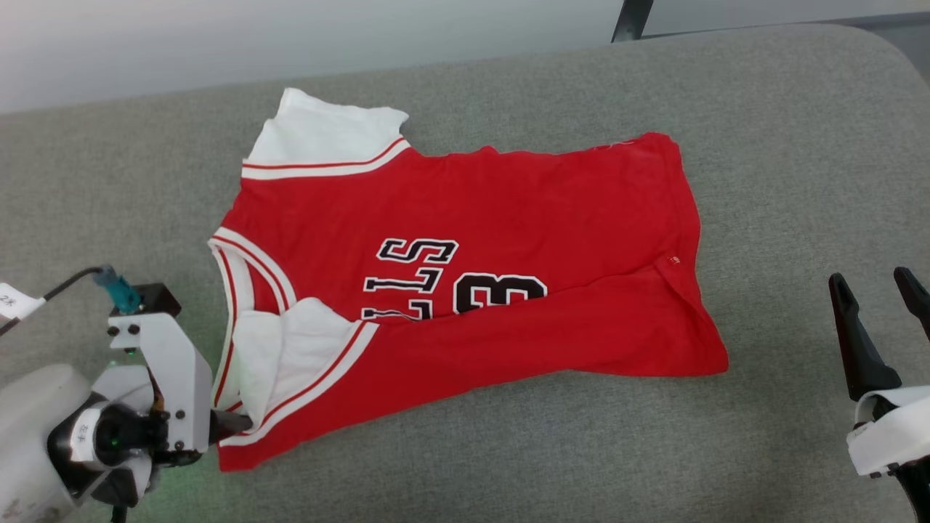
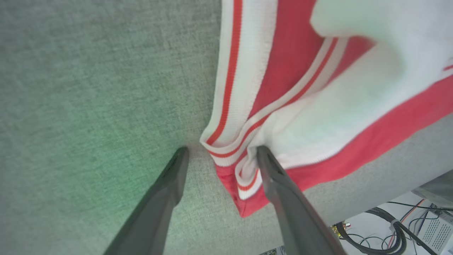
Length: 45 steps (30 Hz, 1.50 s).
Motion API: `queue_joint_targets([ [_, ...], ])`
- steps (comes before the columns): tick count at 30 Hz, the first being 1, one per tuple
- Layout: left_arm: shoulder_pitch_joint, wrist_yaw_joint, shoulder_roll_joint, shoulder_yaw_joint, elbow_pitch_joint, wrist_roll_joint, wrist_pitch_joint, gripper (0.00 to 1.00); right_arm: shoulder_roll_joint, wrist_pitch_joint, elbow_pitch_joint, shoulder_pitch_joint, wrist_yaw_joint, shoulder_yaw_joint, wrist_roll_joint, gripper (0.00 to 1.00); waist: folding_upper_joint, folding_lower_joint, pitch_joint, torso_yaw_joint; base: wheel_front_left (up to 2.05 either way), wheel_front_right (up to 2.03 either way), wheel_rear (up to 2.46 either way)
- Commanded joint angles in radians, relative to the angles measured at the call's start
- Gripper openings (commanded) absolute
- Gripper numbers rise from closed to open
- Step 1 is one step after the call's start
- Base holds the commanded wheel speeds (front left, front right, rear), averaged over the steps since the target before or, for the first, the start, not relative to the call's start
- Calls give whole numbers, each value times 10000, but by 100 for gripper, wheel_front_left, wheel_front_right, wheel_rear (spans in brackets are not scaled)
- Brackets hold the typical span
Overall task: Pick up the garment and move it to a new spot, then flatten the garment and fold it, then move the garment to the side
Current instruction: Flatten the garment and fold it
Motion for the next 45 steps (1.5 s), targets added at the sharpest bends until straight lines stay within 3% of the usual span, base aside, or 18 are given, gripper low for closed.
queue_joint_targets([
  [1,115,-79,-302,-216,210,164,-30,100,81,46,-67,-163,-17,-30,88,100,-1,0,153,16,0,0,0],
  [8,601,-298,-985,-388,1088,-194,188,100,91,338,-57,-286,-17,145,271,100,-1,0,319,145,0,0,0],
  [9,685,-404,-1079,-460,1130,-225,301,22,61,415,-53,-264,-17,175,280,100,-1,0,327,164,0,0,0],
  [10,691,-380,-1104,-449,1256,-201,211,0,49,498,-62,-239,-17,183,319,100,-1,0,337,180,0,0,0],
  [13,700,-546,-1229,-291,1459,-245,-26,0,5,791,-56,-159,-17,221,403,100,-1,0,334,222,0,0,0],
  [17,761,-442,-1184,-250,1525,-280,-82,0,-75,1608,-60,-110,-17,255,661,100,-1,0,274,320,0,0,0],
  [24,699,-372,-1320,-184,1350,-274,-182,0,-455,4286,-67,-439,-18,558,1390,100,-1,0,256,550,0,0,0],
  [31,127,-394,-1880,-89,1208,-1,-302,0,-712,6870,616,-1309,-15,521,1475,100,-1,0,560,1040,0,0,0],
  [43,-772,-669,-2775,47,1814,434,-564,0,-374,7220,3244,-2364,-7,1362,1591,100,-1,0,1282,1709,0,0,0],
  [44,-790,-700,-2811,58,1900,447,-605,0,-435,7262,3515,-2406,-4,1529,1579,95,-1,0,1289,1735,0,0,0],
  [45,-779,-727,-2854,81,1984,397,-623,0,-458,7299,3738,-2458,-4,1693,1661,33,-1,0,1291,1755,0,0,0],
])
